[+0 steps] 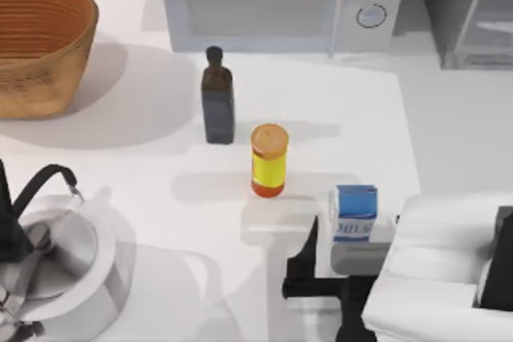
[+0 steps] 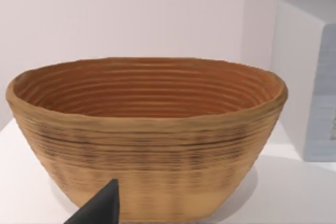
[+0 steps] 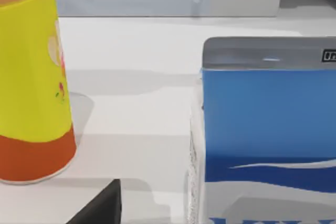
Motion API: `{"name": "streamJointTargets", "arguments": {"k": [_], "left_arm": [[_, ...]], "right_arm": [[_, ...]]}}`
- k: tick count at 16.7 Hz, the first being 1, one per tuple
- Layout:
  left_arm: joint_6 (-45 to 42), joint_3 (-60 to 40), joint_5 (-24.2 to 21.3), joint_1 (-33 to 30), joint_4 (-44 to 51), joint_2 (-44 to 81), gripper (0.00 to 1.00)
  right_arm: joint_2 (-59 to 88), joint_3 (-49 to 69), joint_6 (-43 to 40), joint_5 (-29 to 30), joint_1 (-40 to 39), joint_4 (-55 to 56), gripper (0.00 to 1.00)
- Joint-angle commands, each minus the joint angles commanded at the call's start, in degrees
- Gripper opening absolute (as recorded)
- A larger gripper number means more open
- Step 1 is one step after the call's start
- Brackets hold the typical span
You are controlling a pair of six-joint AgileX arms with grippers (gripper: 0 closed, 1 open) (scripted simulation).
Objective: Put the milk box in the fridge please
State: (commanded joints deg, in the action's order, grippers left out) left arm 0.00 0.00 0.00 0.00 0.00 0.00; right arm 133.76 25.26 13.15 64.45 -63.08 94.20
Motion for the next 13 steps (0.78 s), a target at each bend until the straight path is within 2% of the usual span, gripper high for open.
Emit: {"name": "streamJointTargets", "arguments": {"k": [4, 10, 13], "left_arm": [[0.00, 0.00, 0.00, 0.00, 0.00, 0.00, 1.00], [0.00, 0.00, 0.00, 0.00, 0.00, 0.00, 1.00], [0.00, 0.00, 0.00, 0.00, 0.00, 0.00, 1.00]], "right_arm": [[0.05, 0.48, -0.49, -0.93, 1.03, -0.06, 1.00], [2.33, 5.82, -3.76, -8.45, 8.70, -0.15, 1.00], [2.52, 6.23, -3.97, -9.07, 9.32, -0.19, 1.00]]}}
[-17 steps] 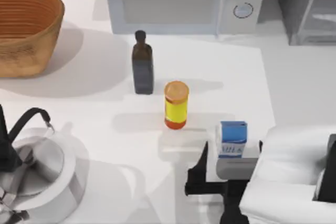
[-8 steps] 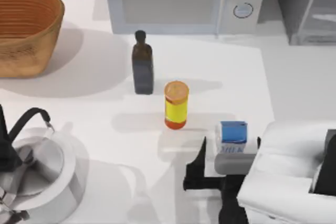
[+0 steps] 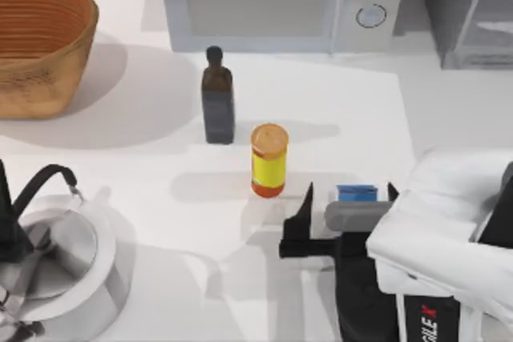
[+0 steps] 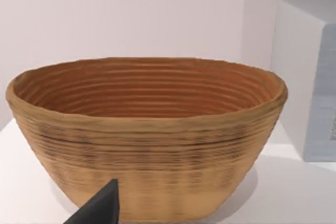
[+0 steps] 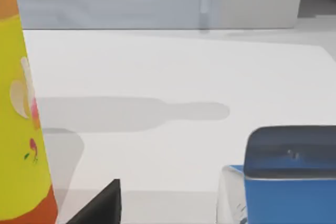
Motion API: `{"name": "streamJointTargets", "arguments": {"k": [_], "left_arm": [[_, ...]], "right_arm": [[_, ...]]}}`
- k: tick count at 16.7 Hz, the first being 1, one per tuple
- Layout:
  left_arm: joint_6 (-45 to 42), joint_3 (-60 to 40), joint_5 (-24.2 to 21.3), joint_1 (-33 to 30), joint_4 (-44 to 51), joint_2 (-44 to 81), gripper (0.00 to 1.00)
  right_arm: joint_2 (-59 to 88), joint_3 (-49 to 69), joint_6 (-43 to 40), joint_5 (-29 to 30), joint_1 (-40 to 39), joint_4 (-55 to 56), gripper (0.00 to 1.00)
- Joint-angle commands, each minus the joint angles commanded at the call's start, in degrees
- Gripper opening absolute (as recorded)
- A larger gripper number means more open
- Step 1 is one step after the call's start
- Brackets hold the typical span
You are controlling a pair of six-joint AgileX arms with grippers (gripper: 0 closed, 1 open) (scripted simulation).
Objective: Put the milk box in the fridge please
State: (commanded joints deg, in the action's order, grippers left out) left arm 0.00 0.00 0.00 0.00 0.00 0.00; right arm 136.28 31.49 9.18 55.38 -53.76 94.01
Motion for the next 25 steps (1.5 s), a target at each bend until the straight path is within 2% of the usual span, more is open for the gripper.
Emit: {"name": "streamJointTargets", "arguments": {"k": [1, 14, 25], "left_arm": [[0.00, 0.00, 0.00, 0.00, 0.00, 0.00, 1.00], [0.00, 0.00, 0.00, 0.00, 0.00, 0.00, 1.00], [0.00, 0.00, 0.00, 0.00, 0.00, 0.00, 1.00]], "right_arm": [[0.00, 0.00, 0.00, 0.00, 0.00, 0.00, 1.00], [0.00, 0.00, 0.00, 0.00, 0.00, 0.00, 0.02], [-0.86, -0.49, 0.04, -0.07, 0.20, -0.31, 0.00]]}}
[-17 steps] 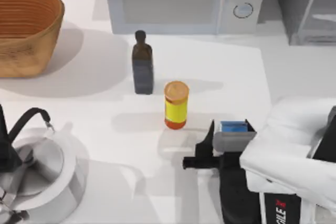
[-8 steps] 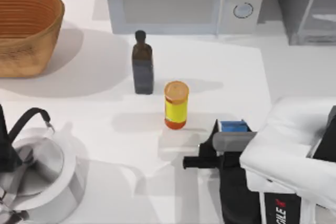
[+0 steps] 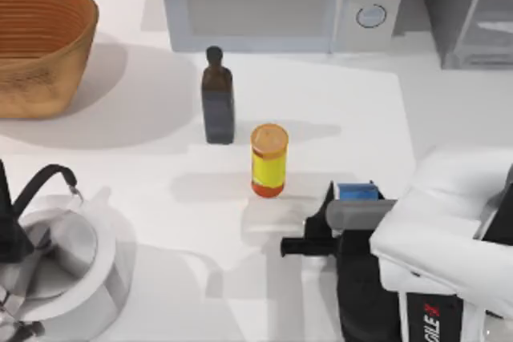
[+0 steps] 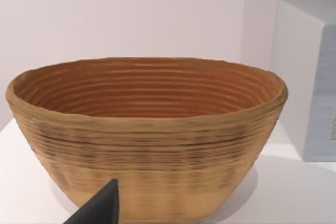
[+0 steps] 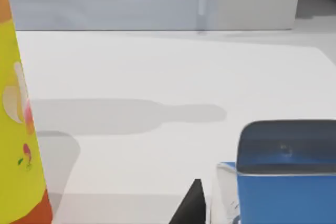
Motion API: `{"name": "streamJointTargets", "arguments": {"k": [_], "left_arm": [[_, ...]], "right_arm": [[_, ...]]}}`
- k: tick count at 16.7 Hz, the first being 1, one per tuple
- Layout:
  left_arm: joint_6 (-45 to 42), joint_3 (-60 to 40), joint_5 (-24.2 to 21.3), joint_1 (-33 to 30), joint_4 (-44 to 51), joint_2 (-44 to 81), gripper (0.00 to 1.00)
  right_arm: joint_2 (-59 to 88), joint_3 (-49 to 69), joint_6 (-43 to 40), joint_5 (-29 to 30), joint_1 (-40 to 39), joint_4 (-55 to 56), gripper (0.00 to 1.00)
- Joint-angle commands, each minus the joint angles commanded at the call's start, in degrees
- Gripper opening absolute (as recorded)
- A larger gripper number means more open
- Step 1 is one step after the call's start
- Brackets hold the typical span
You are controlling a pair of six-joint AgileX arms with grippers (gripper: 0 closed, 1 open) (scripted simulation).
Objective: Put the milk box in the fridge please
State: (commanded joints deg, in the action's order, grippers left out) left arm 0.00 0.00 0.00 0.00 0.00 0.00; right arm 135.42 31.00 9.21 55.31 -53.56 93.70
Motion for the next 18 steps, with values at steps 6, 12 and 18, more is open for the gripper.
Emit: {"name": "streamJointTargets", "arguments": {"k": [6, 12, 18], "left_arm": [[0.00, 0.00, 0.00, 0.00, 0.00, 0.00, 1.00], [0.00, 0.00, 0.00, 0.00, 0.00, 0.00, 1.00], [0.00, 0.00, 0.00, 0.00, 0.00, 0.00, 1.00]], "right_arm": [[-15.89, -2.95, 0.18, -1.45, 2.60, -12.44, 0.00], [-37.76, -0.52, 0.61, -0.04, 0.03, -36.65, 0.00], [-42.88, 1.27, 0.34, -0.41, -0.43, -44.48, 0.00]]}}
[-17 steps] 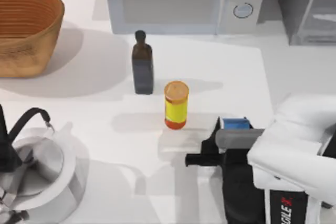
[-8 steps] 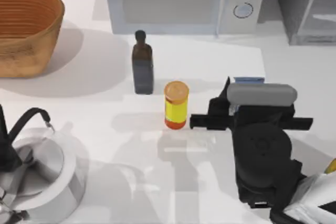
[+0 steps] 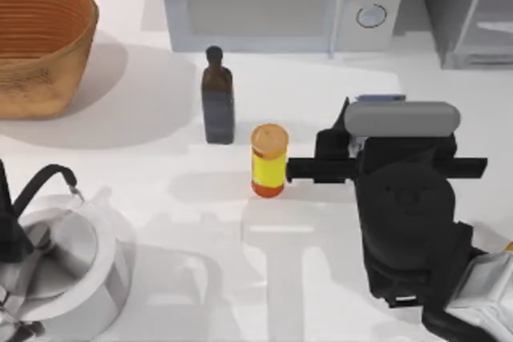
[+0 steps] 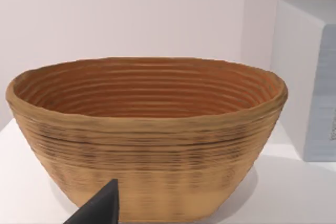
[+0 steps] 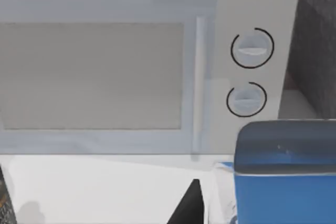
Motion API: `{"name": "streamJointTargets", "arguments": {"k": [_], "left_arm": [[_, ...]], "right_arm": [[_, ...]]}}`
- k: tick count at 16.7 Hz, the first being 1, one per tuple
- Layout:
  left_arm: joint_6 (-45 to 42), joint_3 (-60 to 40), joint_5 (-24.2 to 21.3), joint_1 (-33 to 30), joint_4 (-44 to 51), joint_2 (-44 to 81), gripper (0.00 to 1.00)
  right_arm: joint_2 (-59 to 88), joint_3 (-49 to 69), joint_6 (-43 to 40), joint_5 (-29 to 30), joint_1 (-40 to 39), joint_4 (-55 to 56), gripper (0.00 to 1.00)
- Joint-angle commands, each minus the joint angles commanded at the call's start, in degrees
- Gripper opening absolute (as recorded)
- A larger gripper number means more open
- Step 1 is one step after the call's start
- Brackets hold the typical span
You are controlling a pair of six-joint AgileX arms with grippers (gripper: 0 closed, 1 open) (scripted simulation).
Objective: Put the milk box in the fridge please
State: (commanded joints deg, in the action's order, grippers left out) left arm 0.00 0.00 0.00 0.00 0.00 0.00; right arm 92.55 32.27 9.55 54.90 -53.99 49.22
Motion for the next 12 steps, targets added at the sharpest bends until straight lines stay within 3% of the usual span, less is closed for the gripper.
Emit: {"name": "streamJointTargets", "arguments": {"k": [6, 12], "left_arm": [[0.00, 0.00, 0.00, 0.00, 0.00, 0.00, 1.00], [0.00, 0.00, 0.00, 0.00, 0.00, 0.00, 1.00]], "right_arm": [[-1.62, -0.64, 0.02, -1.10, 1.01, -0.60, 0.00], [-19.85, -6.23, -1.58, -11.43, 10.46, -9.34, 0.00]]}}
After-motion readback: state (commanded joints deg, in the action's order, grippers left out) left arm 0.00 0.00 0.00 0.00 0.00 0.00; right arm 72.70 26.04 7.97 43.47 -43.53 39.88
